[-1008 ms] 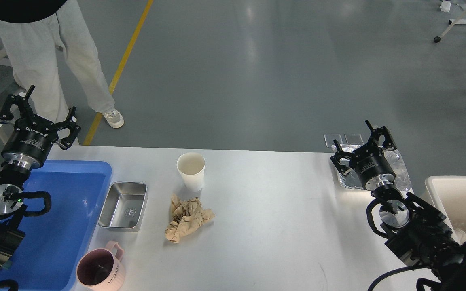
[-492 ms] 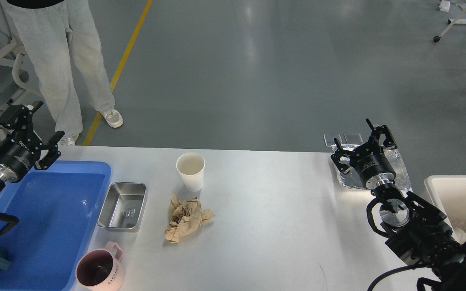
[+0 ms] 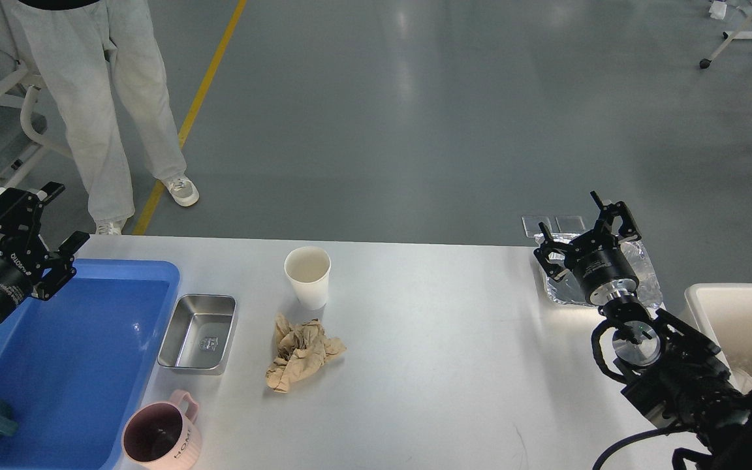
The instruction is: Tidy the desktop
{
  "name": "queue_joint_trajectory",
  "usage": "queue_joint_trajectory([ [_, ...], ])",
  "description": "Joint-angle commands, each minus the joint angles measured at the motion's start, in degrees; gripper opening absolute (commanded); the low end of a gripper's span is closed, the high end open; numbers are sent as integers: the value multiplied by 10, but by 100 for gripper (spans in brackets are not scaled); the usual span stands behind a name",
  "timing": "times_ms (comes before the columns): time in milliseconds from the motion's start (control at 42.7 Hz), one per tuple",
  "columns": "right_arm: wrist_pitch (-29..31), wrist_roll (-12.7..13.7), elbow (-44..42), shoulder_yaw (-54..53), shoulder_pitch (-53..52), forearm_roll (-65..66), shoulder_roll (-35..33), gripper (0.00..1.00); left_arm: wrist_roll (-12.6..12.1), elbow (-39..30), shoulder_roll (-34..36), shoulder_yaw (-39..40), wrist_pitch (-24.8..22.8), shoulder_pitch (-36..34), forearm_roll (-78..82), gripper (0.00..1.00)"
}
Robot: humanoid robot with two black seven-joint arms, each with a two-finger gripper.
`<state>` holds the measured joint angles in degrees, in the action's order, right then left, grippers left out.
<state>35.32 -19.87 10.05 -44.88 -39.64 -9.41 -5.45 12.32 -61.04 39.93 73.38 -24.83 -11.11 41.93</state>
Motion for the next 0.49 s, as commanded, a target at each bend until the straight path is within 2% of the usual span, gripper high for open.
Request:
queue_joint_trajectory([
  [0, 0, 0, 0, 0, 0, 0, 1, 100, -19, -48, 54, -24, 9, 30, 6, 95],
  [187, 0, 0, 0, 0, 0, 0, 2, 100, -28, -84, 145, -53, 8, 56, 20, 97],
  [469, 2, 0, 0, 0, 1, -1, 3, 100, -30, -112, 223, -54, 12, 96, 21, 97],
])
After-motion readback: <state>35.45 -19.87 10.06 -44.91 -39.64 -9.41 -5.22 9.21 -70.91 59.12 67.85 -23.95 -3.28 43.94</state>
